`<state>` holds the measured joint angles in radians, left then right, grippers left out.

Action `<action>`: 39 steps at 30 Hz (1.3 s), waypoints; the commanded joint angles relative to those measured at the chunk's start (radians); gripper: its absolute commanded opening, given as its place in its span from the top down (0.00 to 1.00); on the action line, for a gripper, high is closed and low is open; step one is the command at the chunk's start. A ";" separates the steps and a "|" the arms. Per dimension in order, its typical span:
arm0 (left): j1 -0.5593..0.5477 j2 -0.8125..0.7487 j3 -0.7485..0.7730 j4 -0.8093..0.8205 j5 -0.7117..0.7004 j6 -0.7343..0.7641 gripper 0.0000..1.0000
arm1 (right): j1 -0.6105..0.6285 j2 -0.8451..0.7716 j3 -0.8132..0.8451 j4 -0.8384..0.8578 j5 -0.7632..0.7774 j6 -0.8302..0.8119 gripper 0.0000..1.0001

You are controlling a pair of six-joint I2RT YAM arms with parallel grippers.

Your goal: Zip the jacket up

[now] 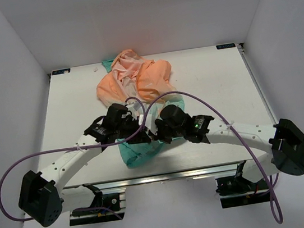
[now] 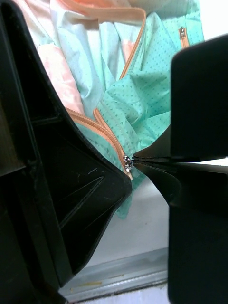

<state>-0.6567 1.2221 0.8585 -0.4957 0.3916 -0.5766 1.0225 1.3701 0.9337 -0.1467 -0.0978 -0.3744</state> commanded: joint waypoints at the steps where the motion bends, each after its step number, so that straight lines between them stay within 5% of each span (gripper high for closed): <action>1: -0.008 -0.042 0.039 -0.072 0.050 0.021 1.00 | -0.021 -0.011 0.002 0.025 0.027 0.051 1.00; 10: -0.007 -0.050 0.051 -0.080 0.040 0.018 1.00 | -0.021 0.003 0.001 0.059 0.026 0.072 1.00; 29: -0.008 -0.029 0.077 -0.103 0.032 0.023 1.00 | -0.021 -0.008 -0.032 0.027 -0.046 0.060 0.63; 39: -0.008 -0.033 0.070 -0.098 0.039 0.024 1.00 | -0.021 -0.013 -0.024 0.033 -0.054 0.022 0.62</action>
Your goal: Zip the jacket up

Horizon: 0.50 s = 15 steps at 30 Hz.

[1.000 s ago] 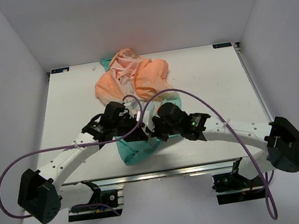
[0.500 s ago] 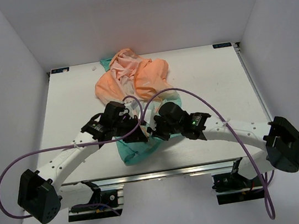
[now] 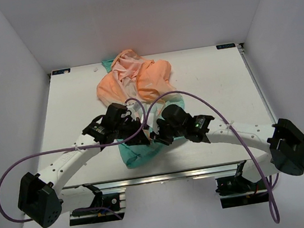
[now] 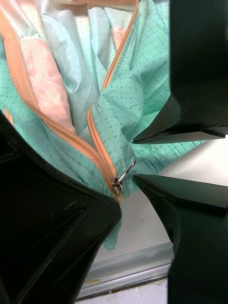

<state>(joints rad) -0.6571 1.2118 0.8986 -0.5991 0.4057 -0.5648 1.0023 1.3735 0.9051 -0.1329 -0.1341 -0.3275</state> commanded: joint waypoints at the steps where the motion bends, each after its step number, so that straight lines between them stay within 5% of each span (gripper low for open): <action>1: -0.007 -0.023 0.028 0.007 0.031 0.016 1.00 | -0.001 -0.013 0.006 0.019 -0.024 -0.028 0.62; 15: -0.007 -0.018 0.017 0.004 0.038 0.020 1.00 | -0.001 -0.068 0.005 0.009 0.025 -0.093 0.59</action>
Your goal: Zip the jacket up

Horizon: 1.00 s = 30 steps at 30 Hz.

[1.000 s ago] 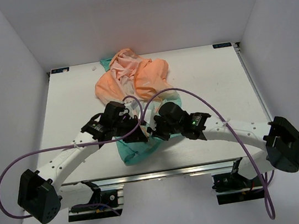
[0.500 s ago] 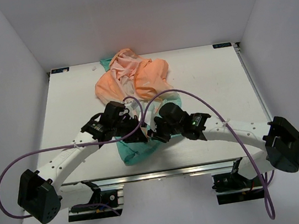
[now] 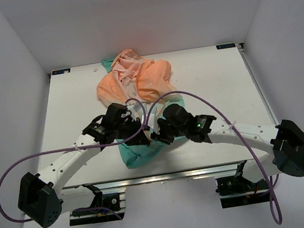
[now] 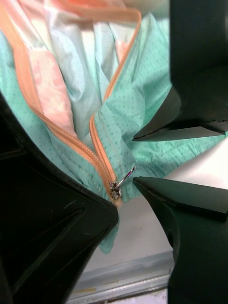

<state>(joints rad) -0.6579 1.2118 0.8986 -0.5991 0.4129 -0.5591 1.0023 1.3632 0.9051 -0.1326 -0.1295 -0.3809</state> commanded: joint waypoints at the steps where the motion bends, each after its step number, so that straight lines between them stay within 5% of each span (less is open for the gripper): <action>1: -0.006 -0.020 0.014 0.005 0.030 0.016 1.00 | -0.001 -0.067 0.000 0.001 0.022 -0.064 0.58; 15: -0.006 -0.020 0.014 0.005 0.040 0.030 1.00 | -0.007 -0.079 0.029 -0.110 -0.143 -0.147 0.45; 30: -0.006 -0.023 -0.001 0.018 0.061 0.041 1.00 | -0.011 -0.070 0.023 -0.022 -0.156 -0.170 0.45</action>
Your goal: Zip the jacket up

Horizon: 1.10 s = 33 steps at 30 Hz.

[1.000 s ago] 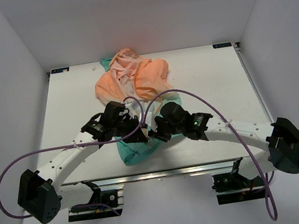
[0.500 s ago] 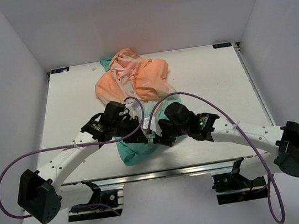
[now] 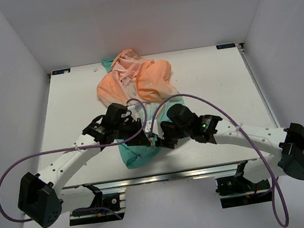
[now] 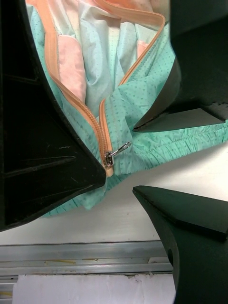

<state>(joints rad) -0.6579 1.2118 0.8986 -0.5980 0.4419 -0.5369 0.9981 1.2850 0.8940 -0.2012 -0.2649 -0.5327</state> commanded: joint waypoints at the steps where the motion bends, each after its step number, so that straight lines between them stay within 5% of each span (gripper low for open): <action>1: -0.005 -0.024 -0.001 0.017 0.032 0.018 1.00 | -0.007 0.014 0.037 0.046 -0.020 -0.021 0.45; 26: -0.006 -0.018 0.000 0.015 0.034 0.023 1.00 | -0.010 0.096 0.105 0.016 -0.069 -0.053 0.52; 33: -0.006 -0.017 0.003 0.012 0.027 0.020 1.00 | -0.010 0.103 0.112 -0.003 -0.076 -0.058 0.64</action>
<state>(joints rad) -0.6582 1.2118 0.8963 -0.5980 0.4564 -0.5236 0.9894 1.3853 0.9596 -0.1864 -0.3183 -0.5816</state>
